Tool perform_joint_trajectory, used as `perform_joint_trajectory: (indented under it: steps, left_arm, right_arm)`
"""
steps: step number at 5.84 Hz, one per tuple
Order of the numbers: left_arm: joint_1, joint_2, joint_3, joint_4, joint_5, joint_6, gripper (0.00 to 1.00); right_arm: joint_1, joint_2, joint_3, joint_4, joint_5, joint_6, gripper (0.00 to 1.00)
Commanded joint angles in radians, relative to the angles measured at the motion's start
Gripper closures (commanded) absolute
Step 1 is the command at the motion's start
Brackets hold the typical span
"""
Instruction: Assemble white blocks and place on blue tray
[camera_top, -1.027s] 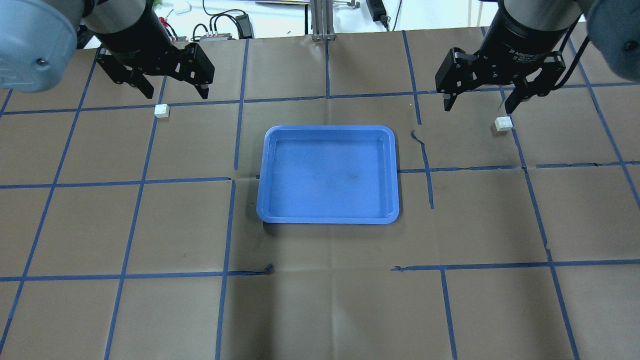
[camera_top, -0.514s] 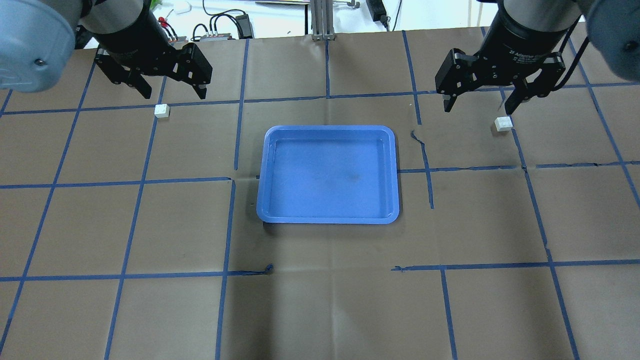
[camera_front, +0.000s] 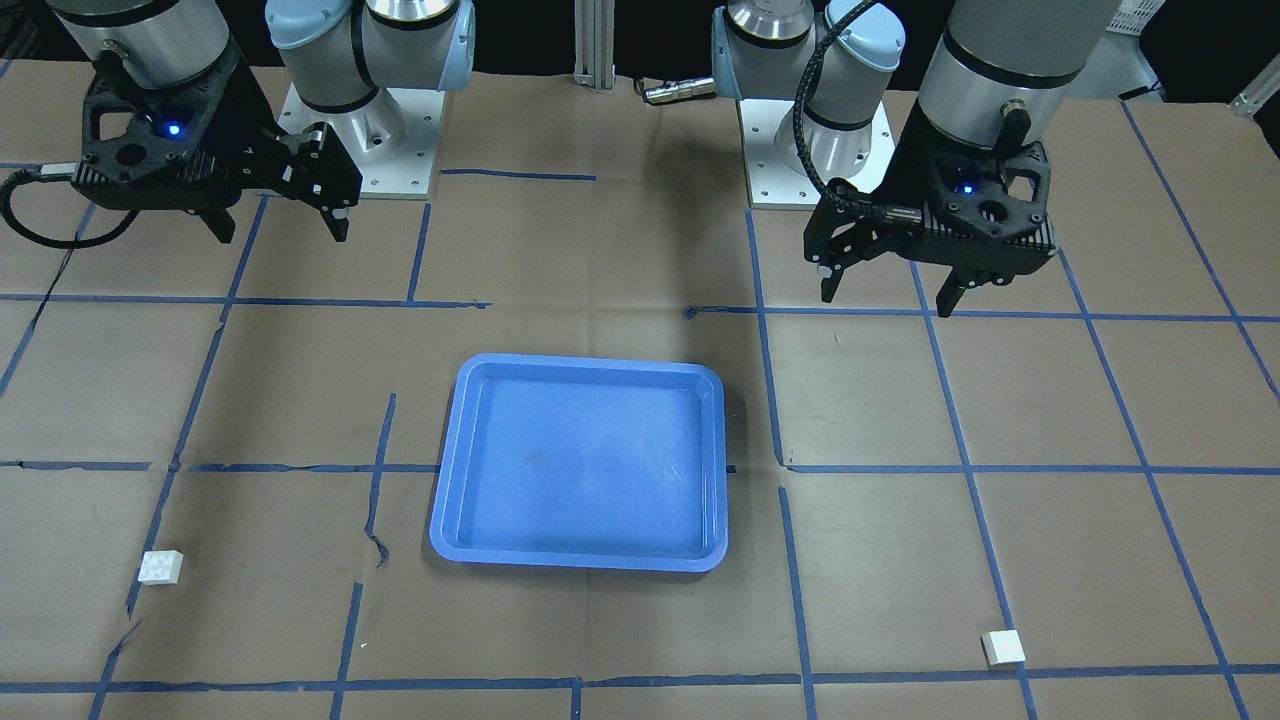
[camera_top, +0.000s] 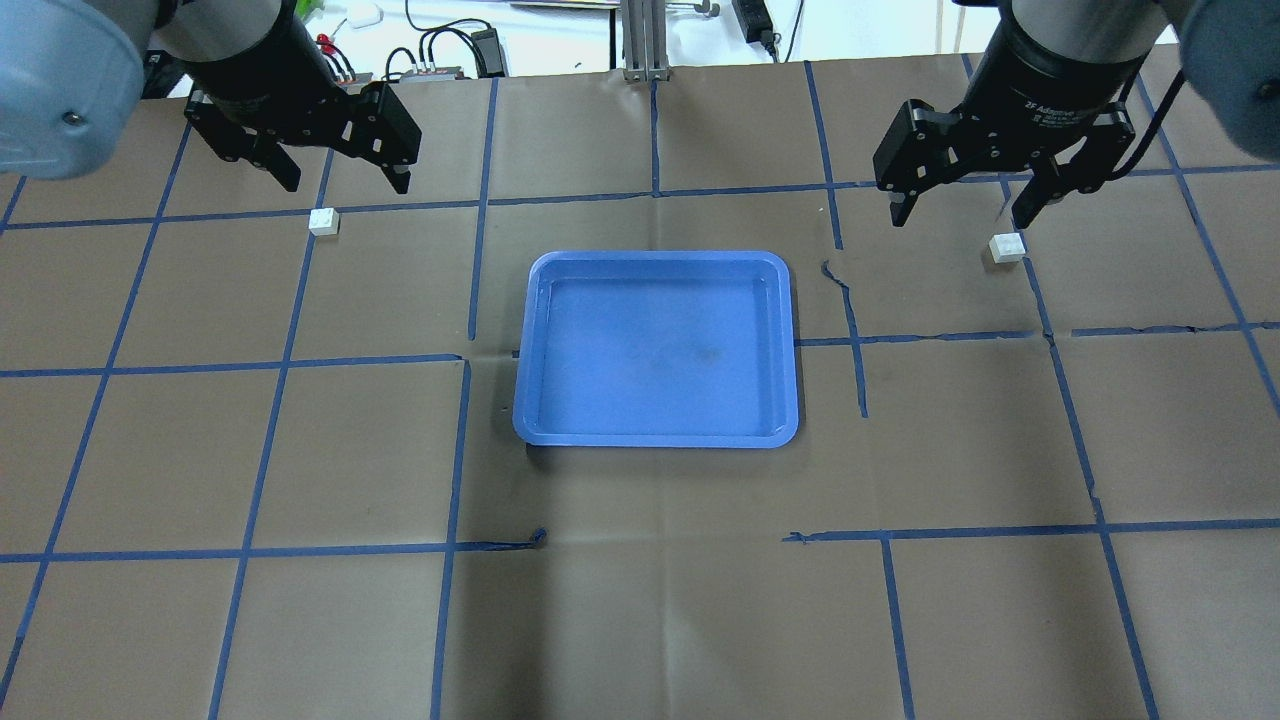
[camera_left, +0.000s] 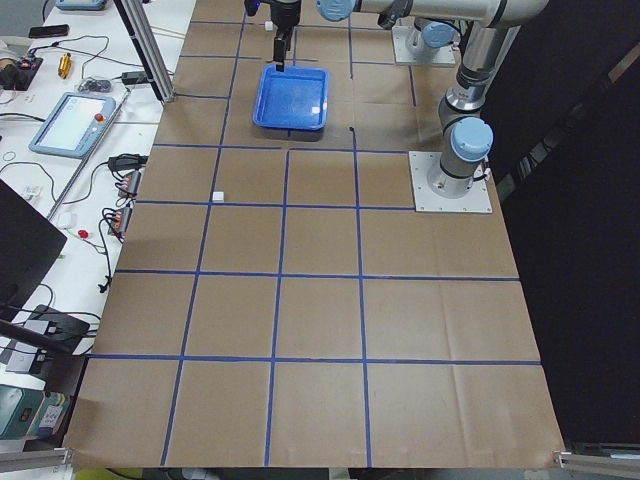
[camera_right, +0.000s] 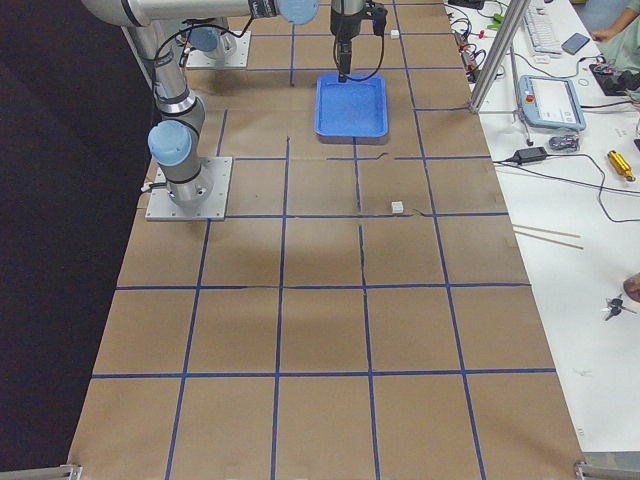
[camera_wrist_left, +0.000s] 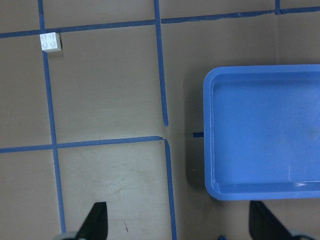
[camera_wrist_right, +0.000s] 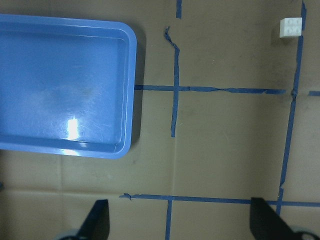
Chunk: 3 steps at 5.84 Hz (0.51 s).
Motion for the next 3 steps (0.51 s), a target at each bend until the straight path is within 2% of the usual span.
perform_joint_trajectory:
  steps: [1, 3]
  left_arm:
    - [0.038, -0.028, 0.003, 0.004, -0.002, 0.29, 0.01]
    - [0.159, -0.136, 0.044, 0.041, -0.002, 0.718, 0.01]
  right_arm:
    - [-0.007, 0.002, -0.001, -0.017, -0.003, -0.215, 0.0]
    - [-0.056, 0.003, 0.001, -0.023, -0.001, -0.571, 0.0]
